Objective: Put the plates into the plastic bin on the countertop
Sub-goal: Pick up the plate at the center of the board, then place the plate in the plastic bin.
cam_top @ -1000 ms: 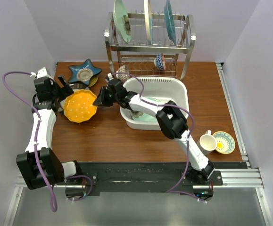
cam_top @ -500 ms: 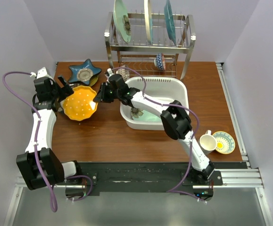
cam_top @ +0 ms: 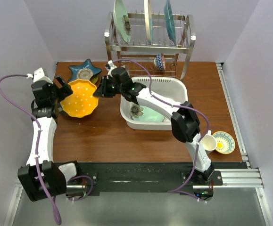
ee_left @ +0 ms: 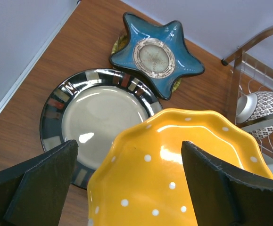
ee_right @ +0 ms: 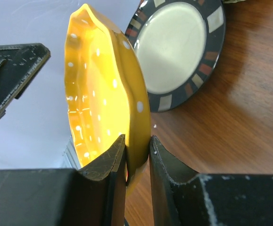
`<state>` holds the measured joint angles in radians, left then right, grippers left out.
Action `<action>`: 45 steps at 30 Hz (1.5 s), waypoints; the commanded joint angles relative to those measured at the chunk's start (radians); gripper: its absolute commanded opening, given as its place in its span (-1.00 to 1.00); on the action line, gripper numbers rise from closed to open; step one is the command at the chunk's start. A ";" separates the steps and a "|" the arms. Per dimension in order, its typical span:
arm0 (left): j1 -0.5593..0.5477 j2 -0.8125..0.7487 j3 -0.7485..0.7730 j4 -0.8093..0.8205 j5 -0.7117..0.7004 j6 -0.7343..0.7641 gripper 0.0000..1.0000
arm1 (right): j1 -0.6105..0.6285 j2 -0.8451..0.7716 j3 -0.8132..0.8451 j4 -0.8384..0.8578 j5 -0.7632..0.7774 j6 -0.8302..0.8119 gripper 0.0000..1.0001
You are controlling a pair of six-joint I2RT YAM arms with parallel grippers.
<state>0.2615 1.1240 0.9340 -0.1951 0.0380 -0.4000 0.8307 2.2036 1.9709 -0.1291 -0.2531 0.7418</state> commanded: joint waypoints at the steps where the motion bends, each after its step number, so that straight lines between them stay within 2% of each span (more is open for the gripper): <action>1: 0.008 -0.070 -0.033 0.101 0.008 0.007 0.93 | -0.004 -0.149 0.002 0.063 -0.003 -0.035 -1.00; 11: 0.010 -0.153 -0.077 0.148 -0.006 0.003 0.95 | -0.022 -0.240 -0.063 0.003 0.035 -0.096 -1.00; 28: 0.008 -0.130 -0.075 0.146 0.014 0.001 0.95 | -0.117 -0.396 -0.227 0.008 0.006 -0.105 -1.00; 45: 0.010 -0.113 -0.075 0.152 0.051 0.000 0.95 | -0.265 -0.541 -0.372 -0.015 -0.029 -0.119 -1.00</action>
<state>0.2619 1.0019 0.8646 -0.0910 0.0593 -0.4007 0.5995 1.7790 1.5913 -0.2787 -0.2268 0.6079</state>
